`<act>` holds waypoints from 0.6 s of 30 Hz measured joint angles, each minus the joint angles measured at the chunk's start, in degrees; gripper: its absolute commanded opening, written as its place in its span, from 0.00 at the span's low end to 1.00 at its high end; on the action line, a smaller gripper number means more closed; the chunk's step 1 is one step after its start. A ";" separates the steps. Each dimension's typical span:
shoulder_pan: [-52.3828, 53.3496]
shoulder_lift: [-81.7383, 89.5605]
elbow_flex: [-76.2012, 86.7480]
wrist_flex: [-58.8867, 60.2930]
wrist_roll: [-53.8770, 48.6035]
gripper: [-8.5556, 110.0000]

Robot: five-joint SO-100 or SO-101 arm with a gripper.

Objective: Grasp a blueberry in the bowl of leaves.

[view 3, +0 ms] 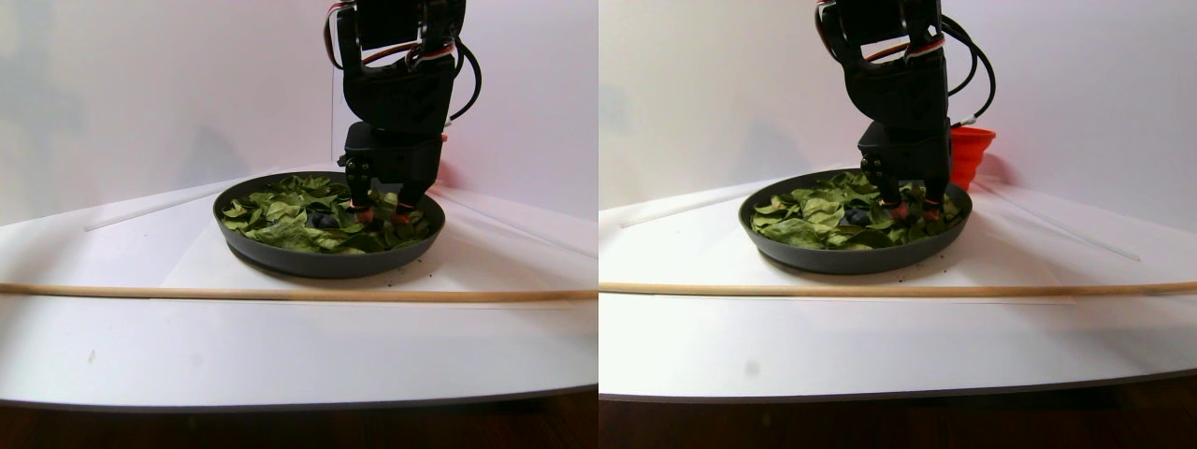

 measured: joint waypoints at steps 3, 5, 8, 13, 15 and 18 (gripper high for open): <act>-0.53 0.00 0.00 0.00 0.70 0.21; -0.79 0.00 0.35 0.00 1.23 0.20; -1.05 0.09 1.23 -0.26 1.49 0.19; -1.58 0.09 1.67 -0.53 1.49 0.17; -1.67 0.09 2.02 -0.53 1.49 0.17; -1.76 0.09 2.02 -0.53 1.49 0.17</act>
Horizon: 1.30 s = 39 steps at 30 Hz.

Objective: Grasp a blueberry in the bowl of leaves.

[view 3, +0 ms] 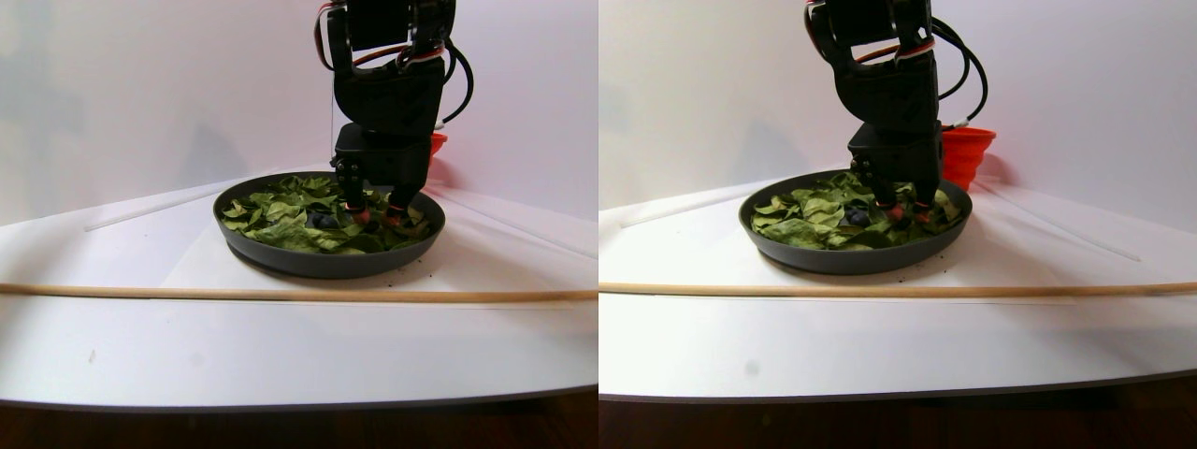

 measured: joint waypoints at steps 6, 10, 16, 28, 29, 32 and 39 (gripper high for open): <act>0.00 0.00 0.53 -0.09 0.53 0.19; 0.00 0.00 1.32 -0.09 0.53 0.19; 0.00 0.09 2.20 -0.09 1.23 0.19; -0.88 1.14 3.43 1.05 2.81 0.20; -0.88 1.14 3.43 1.05 2.81 0.20; -0.88 1.14 3.43 1.05 2.81 0.20; -1.23 1.14 4.04 1.05 2.81 0.18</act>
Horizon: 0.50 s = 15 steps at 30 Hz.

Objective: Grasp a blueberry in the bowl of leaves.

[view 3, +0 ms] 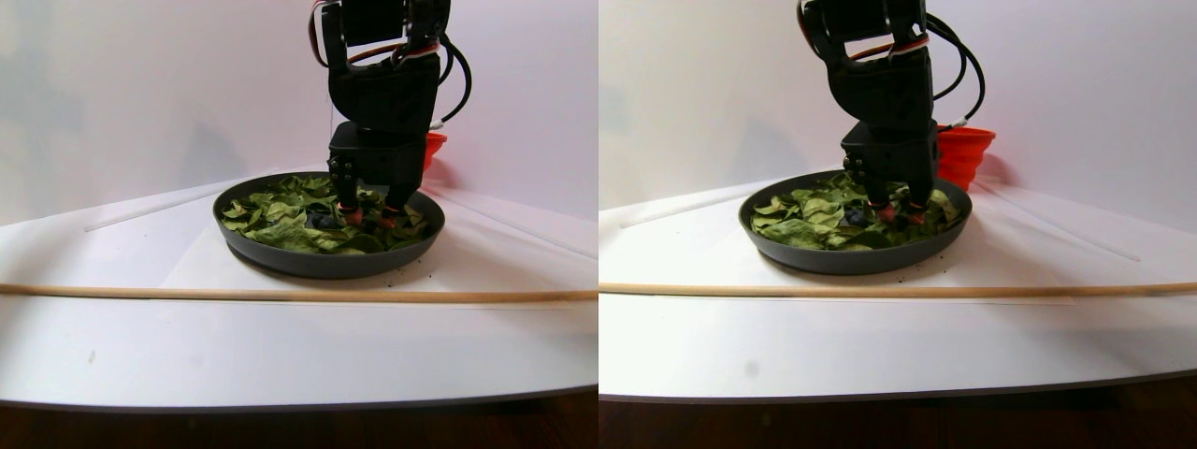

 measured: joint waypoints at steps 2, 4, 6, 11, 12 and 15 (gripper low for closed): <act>-0.18 0.00 0.00 0.00 0.00 0.18; -0.35 0.00 0.00 -0.09 0.00 0.17; -0.53 0.00 -0.09 -0.09 0.00 0.16; -0.44 0.00 -0.09 -0.79 -0.88 0.15; -0.44 0.00 -0.09 -0.79 -0.88 0.15; -0.44 0.00 -0.09 -0.79 -0.97 0.15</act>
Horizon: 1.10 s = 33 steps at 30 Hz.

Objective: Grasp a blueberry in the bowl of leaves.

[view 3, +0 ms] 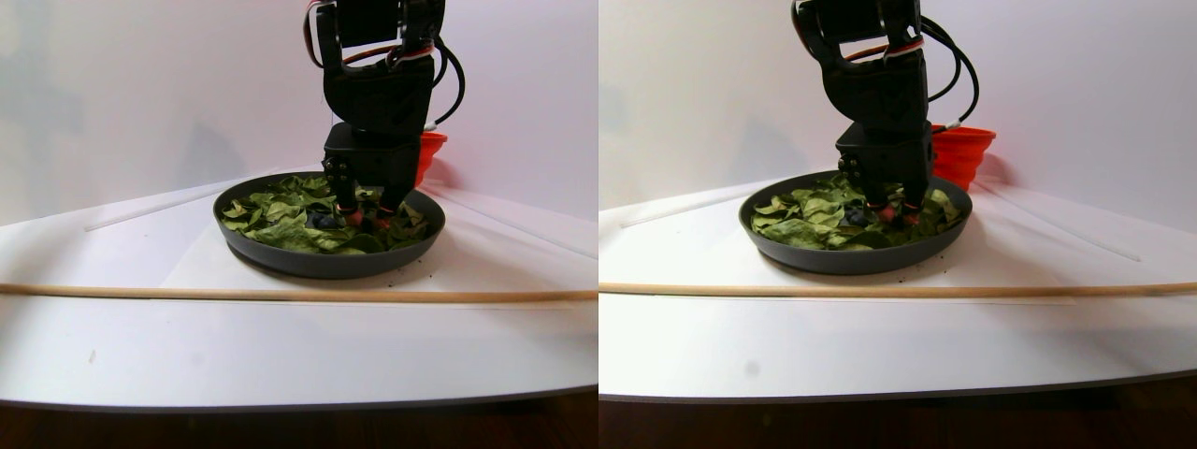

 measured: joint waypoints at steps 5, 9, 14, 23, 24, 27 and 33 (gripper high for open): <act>0.00 0.00 0.00 0.00 -0.88 0.15; 0.00 0.00 0.00 0.00 -1.05 0.14; 0.00 0.18 -0.09 0.00 -2.02 0.14; 0.00 1.93 0.53 0.79 -2.46 0.14; 0.00 1.93 0.53 0.79 -2.46 0.14; 0.00 1.93 0.44 0.79 -2.46 0.14; 0.00 2.64 0.26 0.79 -2.99 0.13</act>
